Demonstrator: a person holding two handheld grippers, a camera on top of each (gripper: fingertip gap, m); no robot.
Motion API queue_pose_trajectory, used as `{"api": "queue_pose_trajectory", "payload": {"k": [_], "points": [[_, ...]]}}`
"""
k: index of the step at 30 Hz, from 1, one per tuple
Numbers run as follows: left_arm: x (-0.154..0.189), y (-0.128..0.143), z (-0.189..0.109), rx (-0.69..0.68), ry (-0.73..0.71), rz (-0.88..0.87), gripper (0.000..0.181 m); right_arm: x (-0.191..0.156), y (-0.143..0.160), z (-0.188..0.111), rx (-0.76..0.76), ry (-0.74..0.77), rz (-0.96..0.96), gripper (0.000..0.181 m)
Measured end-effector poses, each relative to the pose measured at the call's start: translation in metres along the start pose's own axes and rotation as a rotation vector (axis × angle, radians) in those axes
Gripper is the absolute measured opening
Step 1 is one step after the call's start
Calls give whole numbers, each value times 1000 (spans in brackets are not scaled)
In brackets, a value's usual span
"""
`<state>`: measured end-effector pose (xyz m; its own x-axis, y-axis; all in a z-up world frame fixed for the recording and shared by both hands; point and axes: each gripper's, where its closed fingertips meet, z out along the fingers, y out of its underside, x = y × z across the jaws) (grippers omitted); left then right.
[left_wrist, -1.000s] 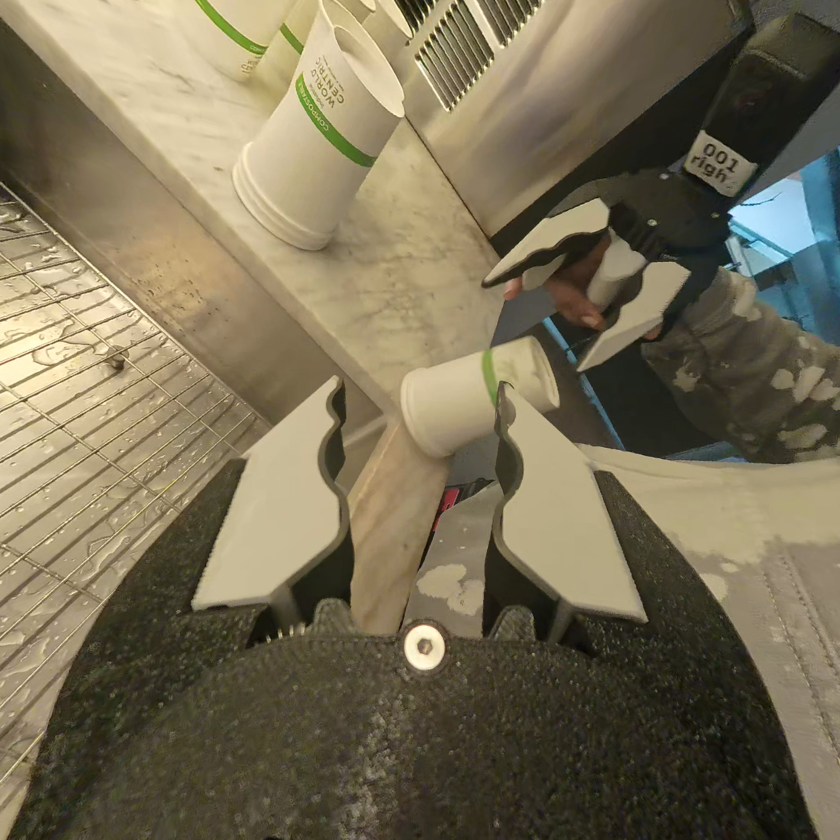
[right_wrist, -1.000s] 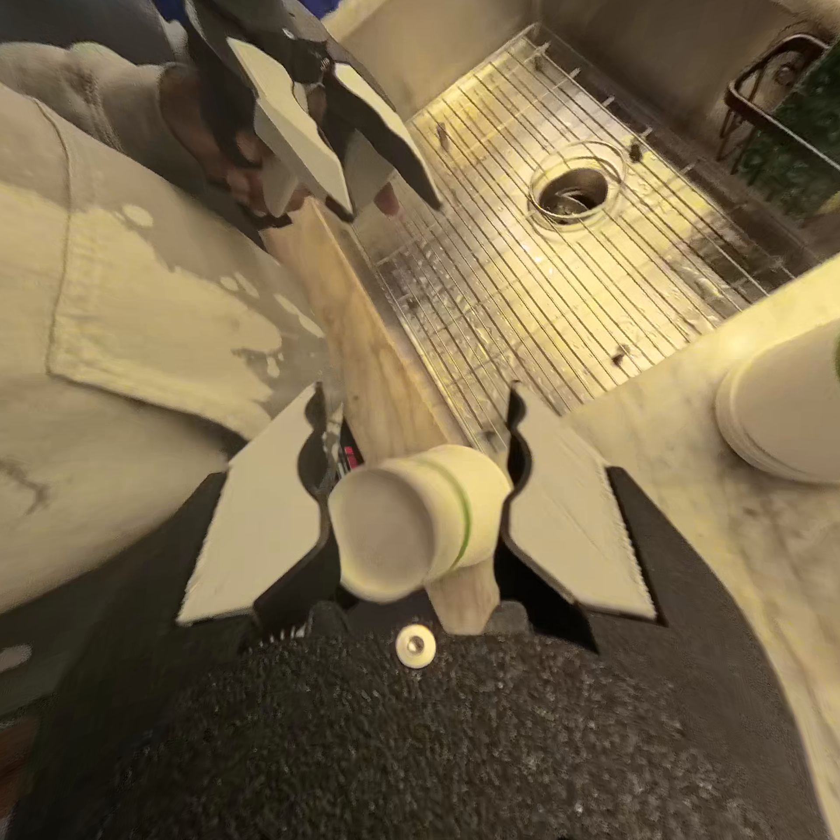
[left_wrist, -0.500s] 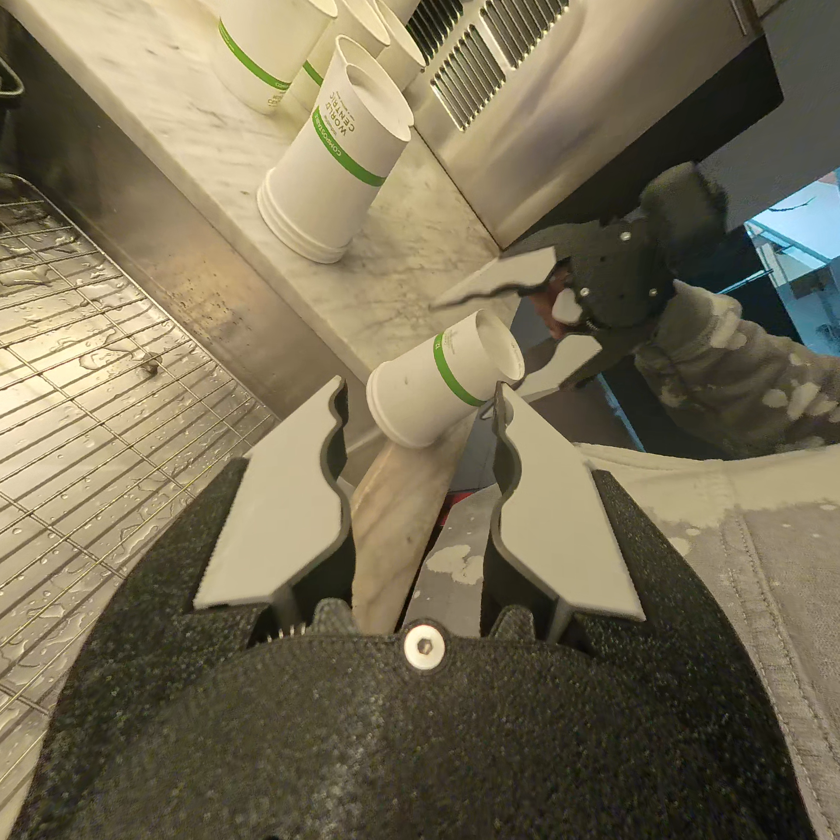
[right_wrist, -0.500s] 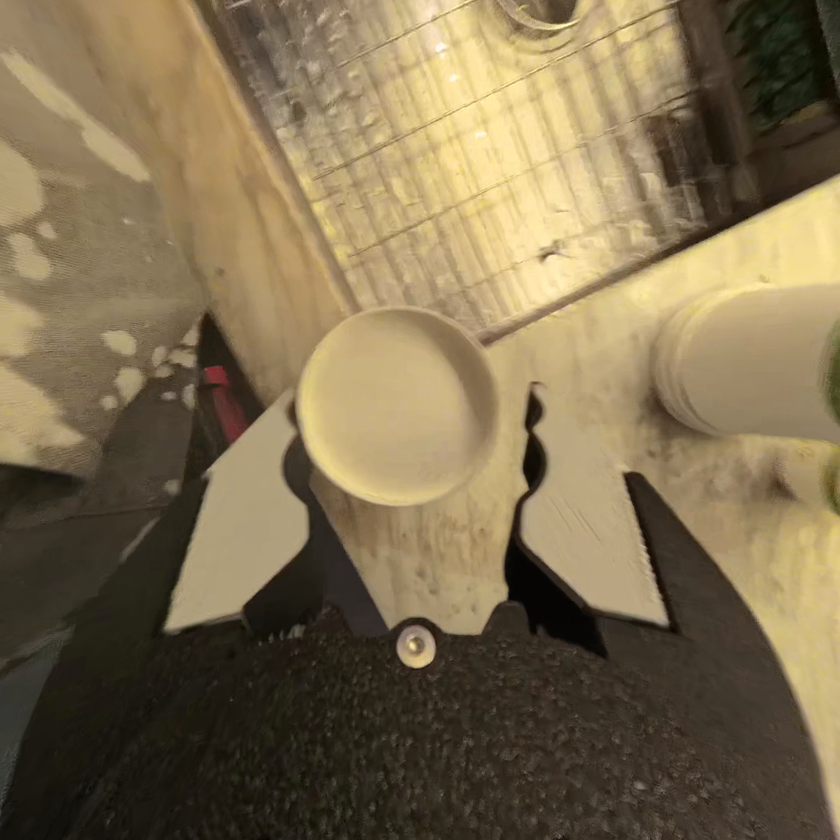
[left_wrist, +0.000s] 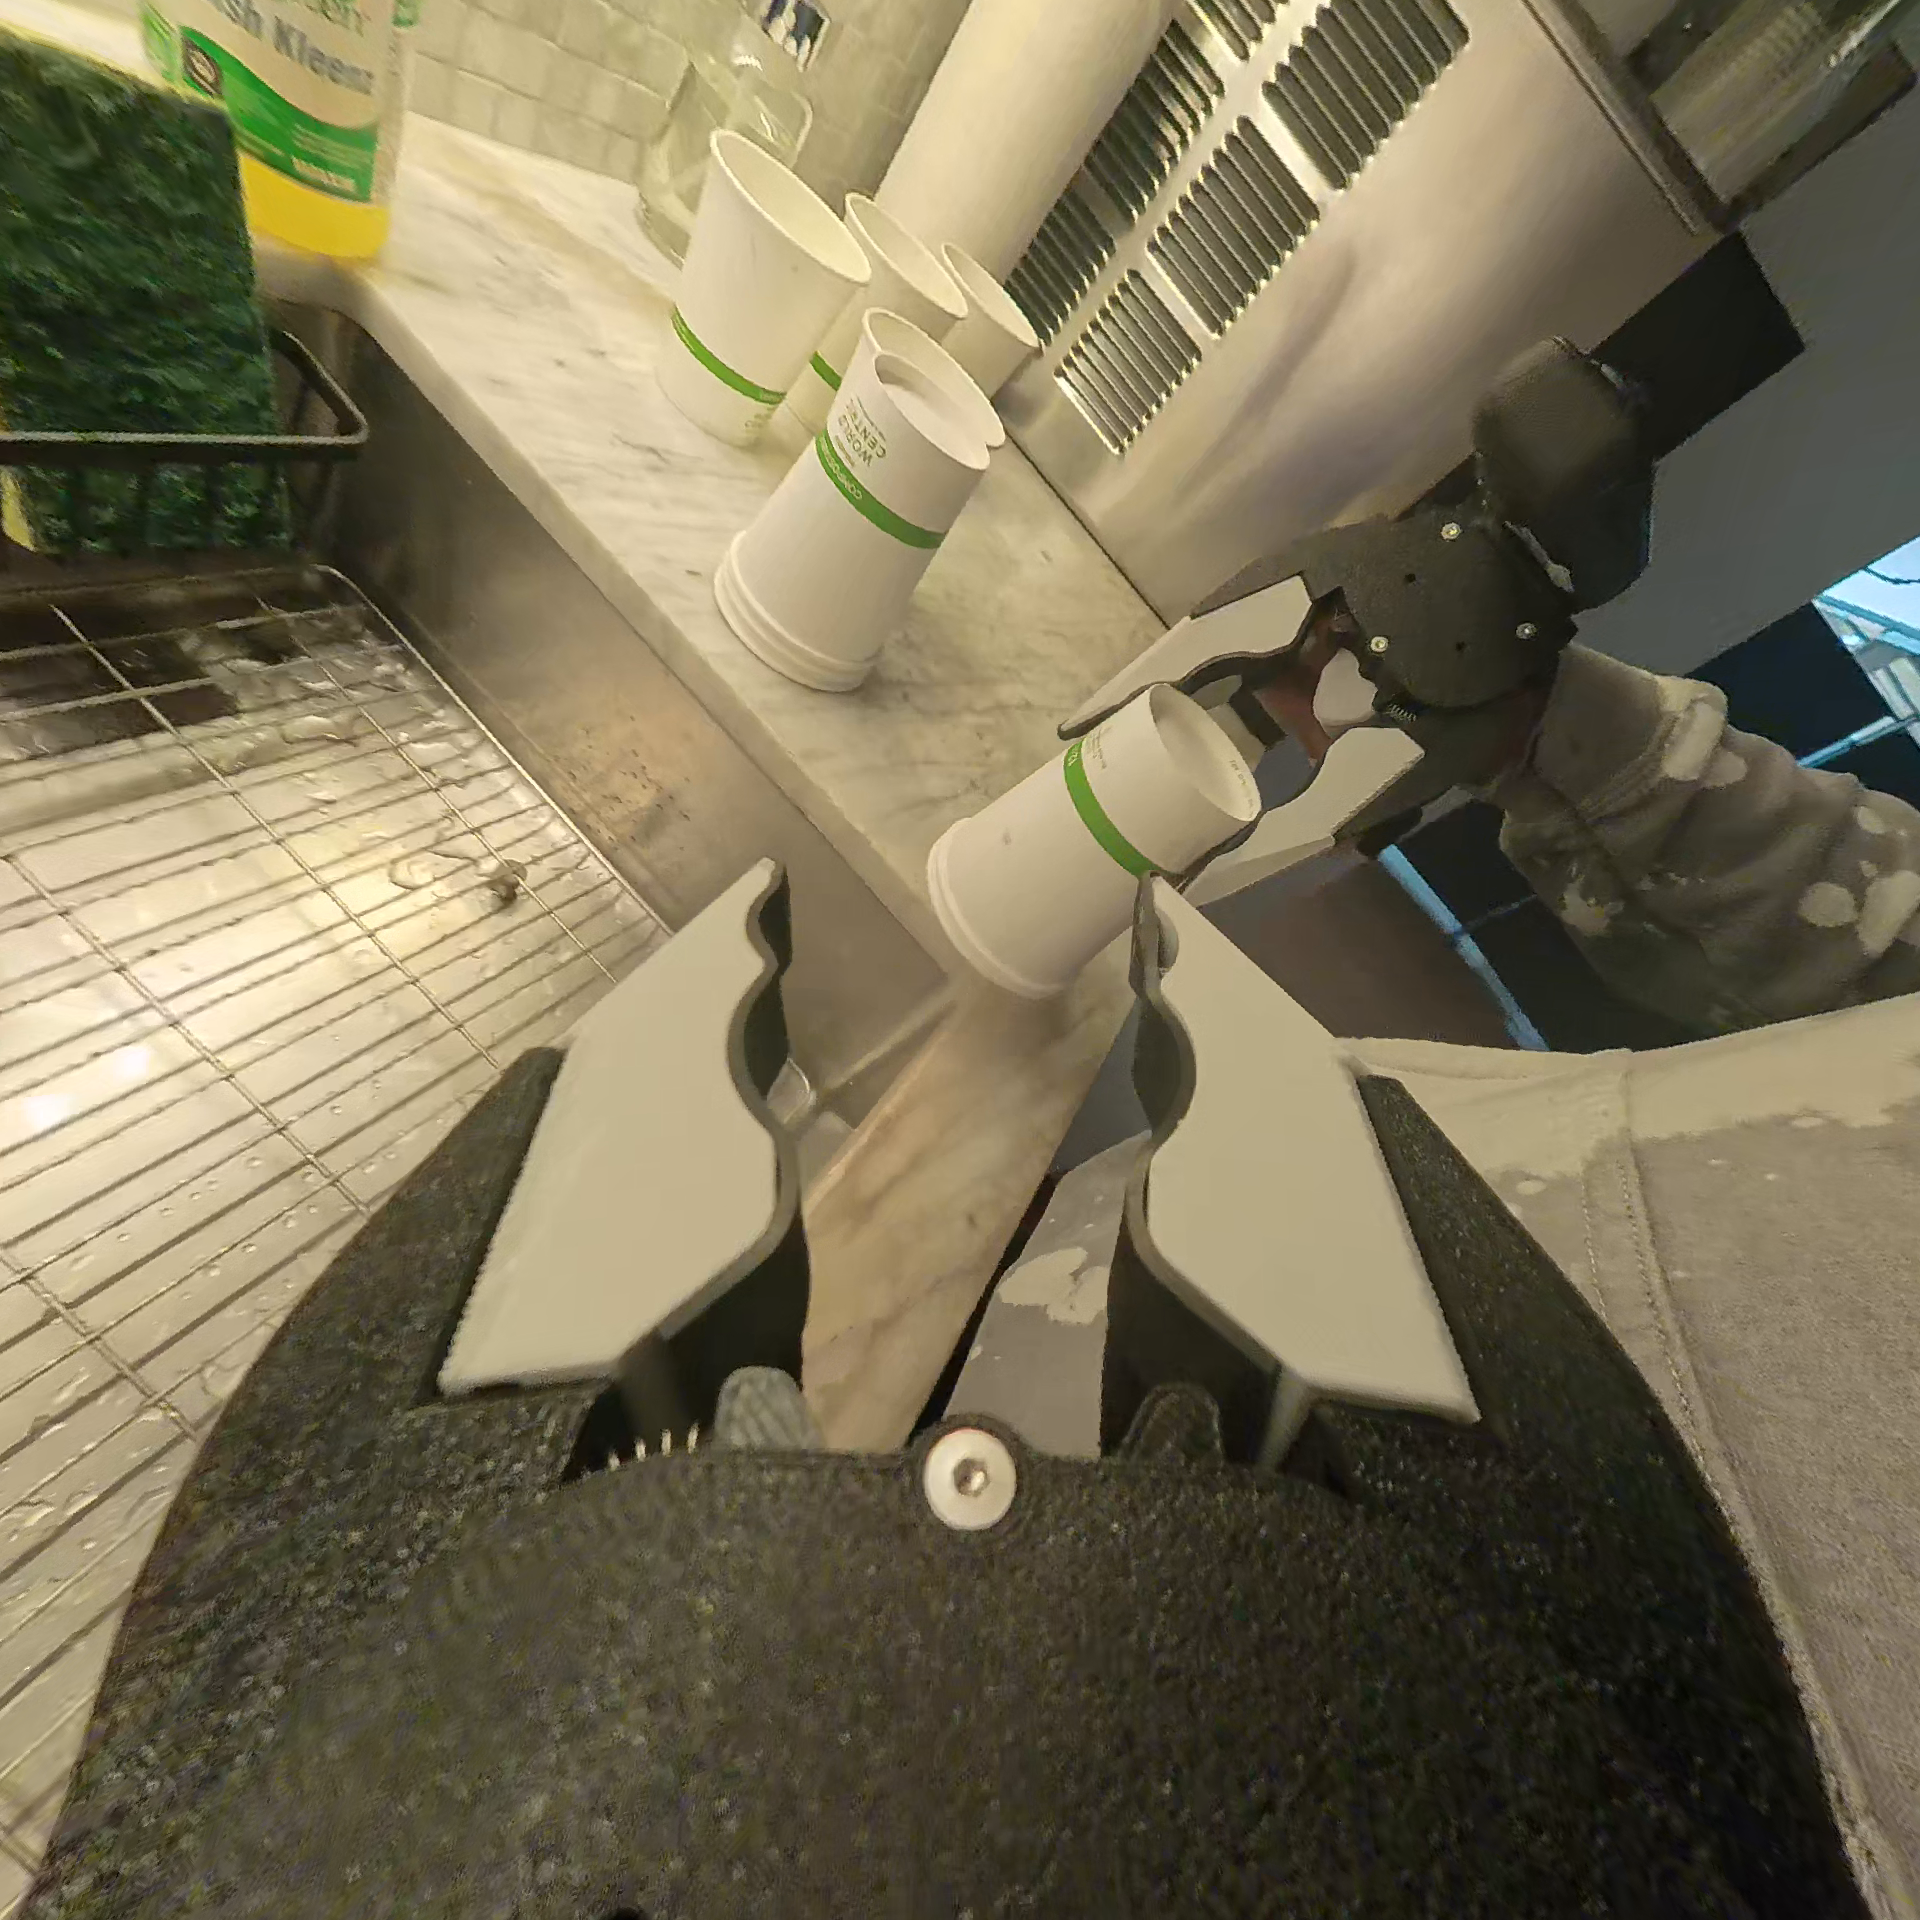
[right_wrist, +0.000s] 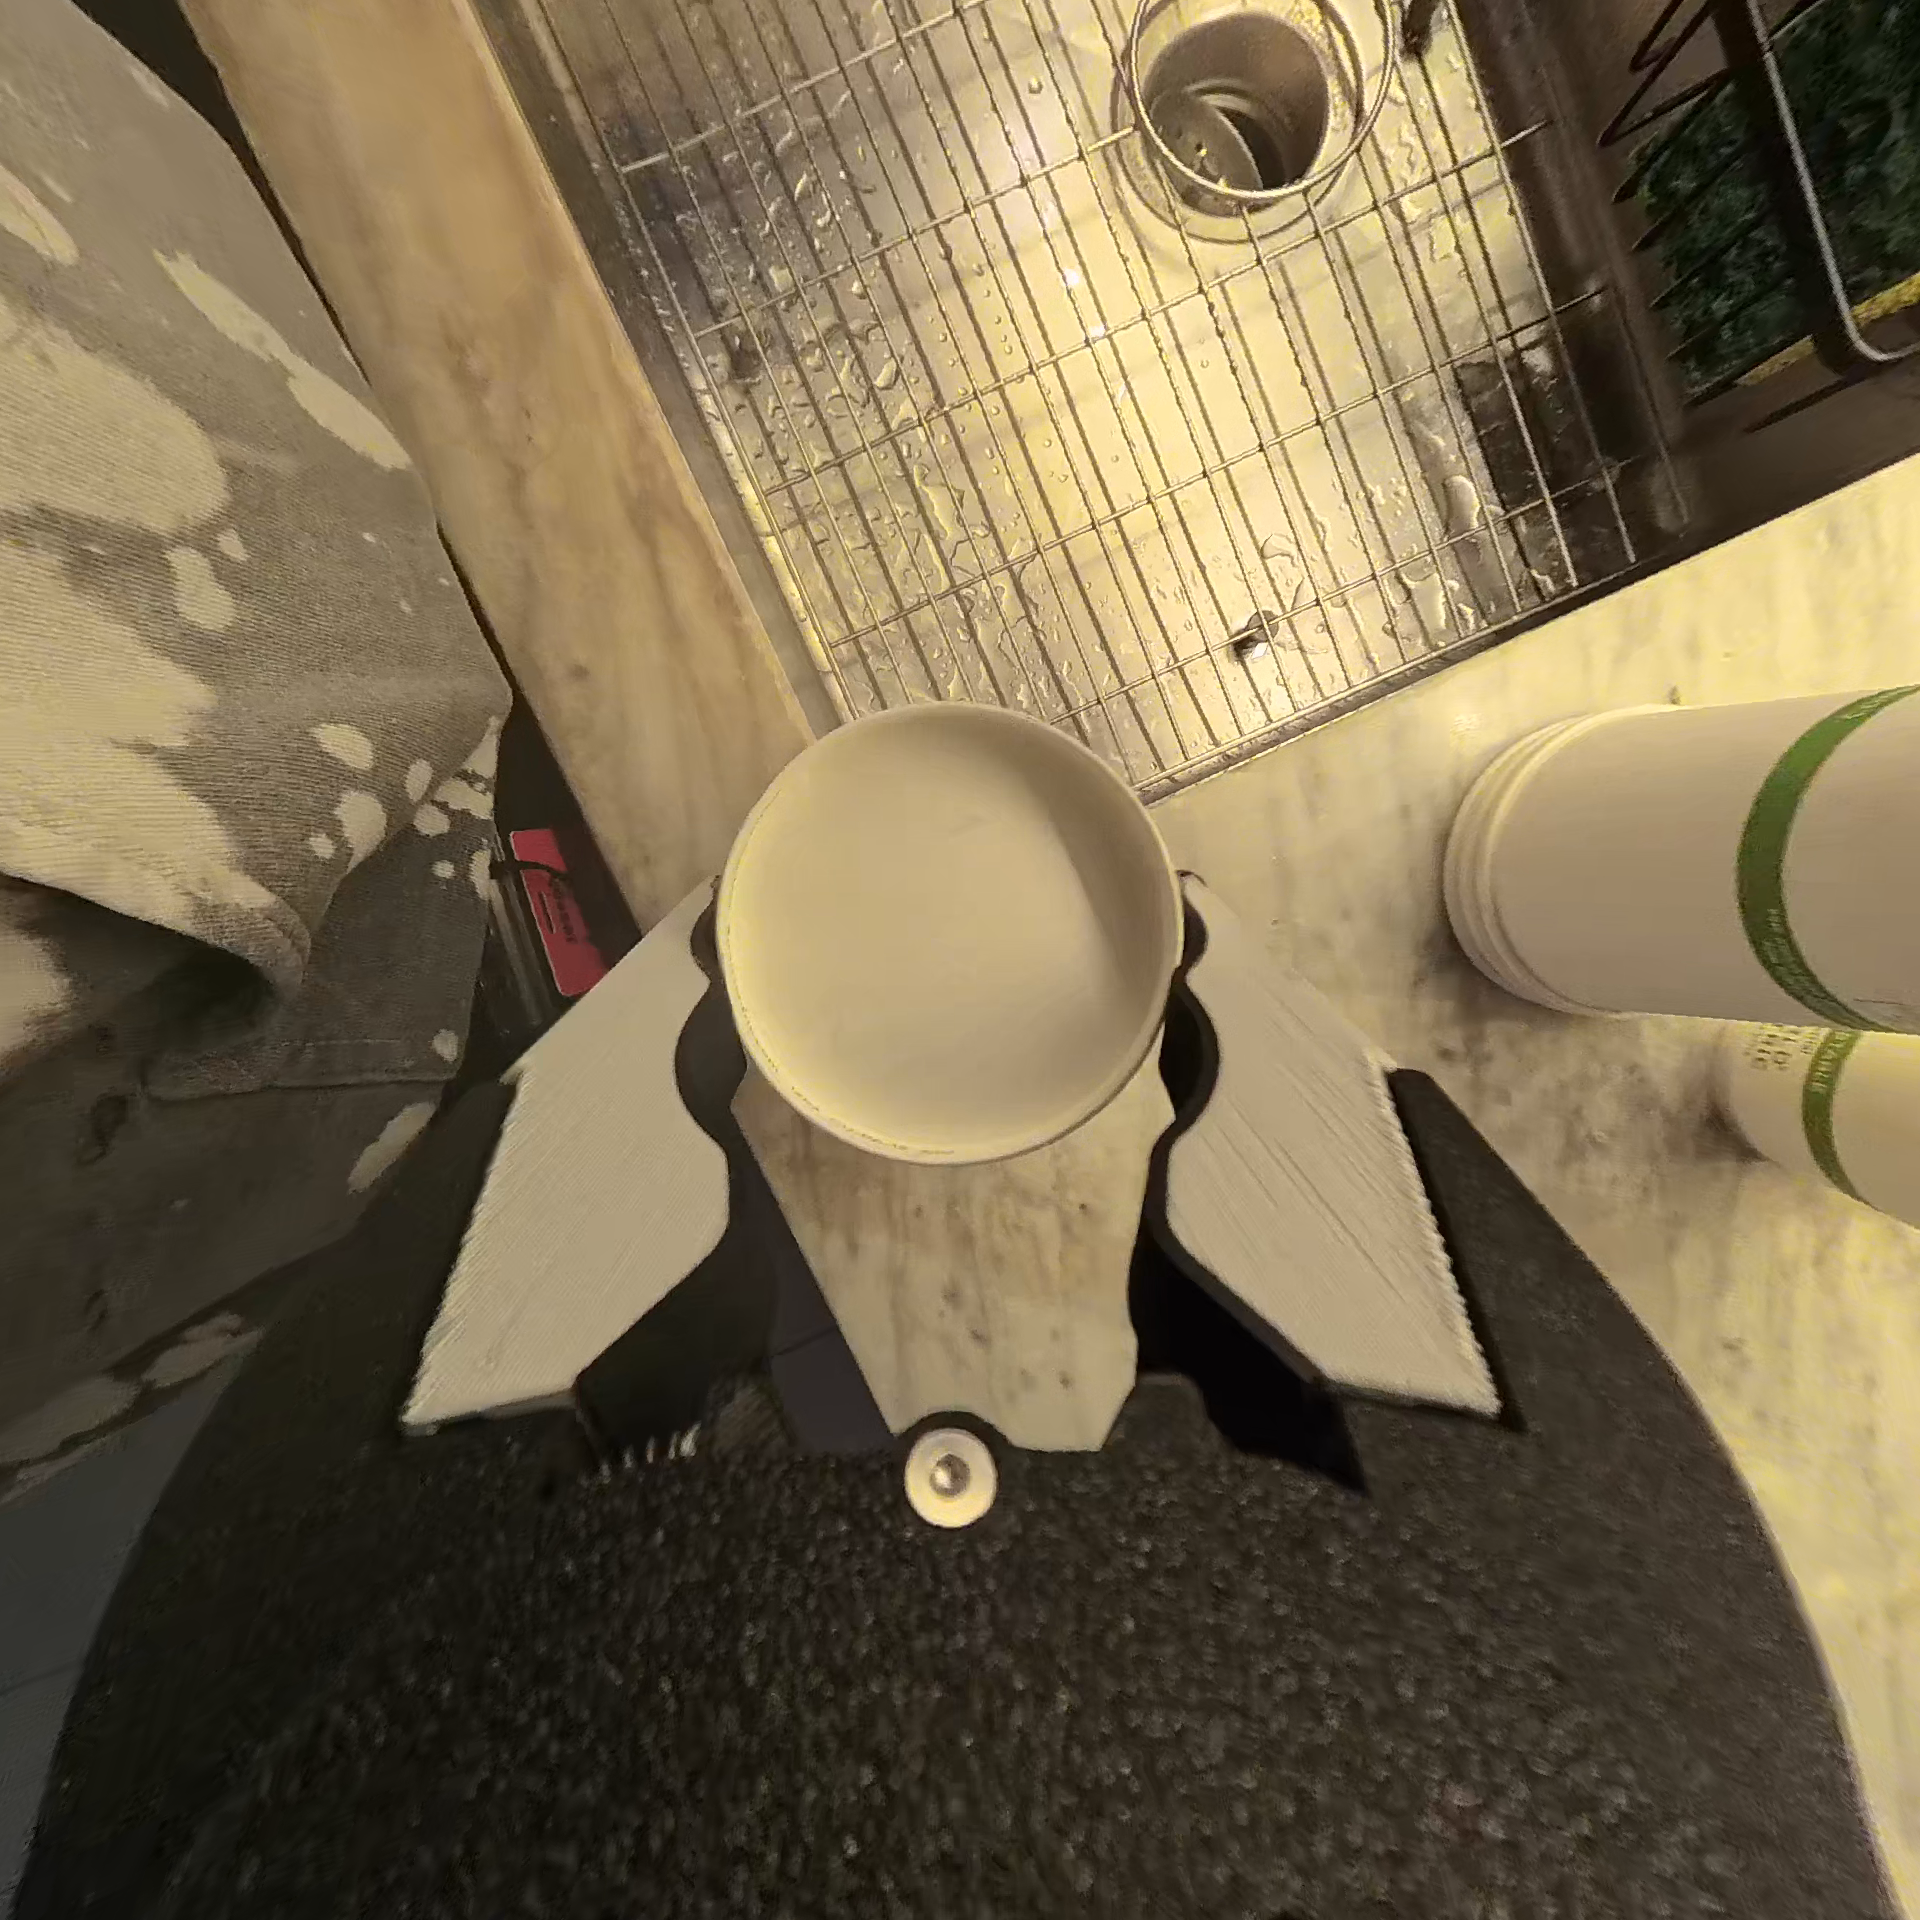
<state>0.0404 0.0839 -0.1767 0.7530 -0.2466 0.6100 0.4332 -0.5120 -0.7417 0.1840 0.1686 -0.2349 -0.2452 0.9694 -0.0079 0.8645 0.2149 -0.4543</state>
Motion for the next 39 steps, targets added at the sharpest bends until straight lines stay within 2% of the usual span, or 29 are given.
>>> {"api": "queue_pose_trajectory", "payload": {"k": [8,12,20,24,27,32,39], "points": [[-6,-6,-20,39,-111,115,74,6,-2,-11,-6,20,0,81],[-11,-6,-29,43,-164,151,76,20,-9,-31,27,40,24,81],[-24,-4,-46,61,-270,180,84,85,-41,-104,121,107,29,81],[-26,-4,-53,79,-287,175,84,124,-57,-123,131,119,32,81],[-27,-3,-57,88,-299,169,83,152,-60,-117,100,117,42,81],[-32,0,-66,98,-331,150,83,182,-58,-90,65,78,89,82],[-39,5,-77,107,-374,114,81,196,-43,-47,25,24,136,82]]}}
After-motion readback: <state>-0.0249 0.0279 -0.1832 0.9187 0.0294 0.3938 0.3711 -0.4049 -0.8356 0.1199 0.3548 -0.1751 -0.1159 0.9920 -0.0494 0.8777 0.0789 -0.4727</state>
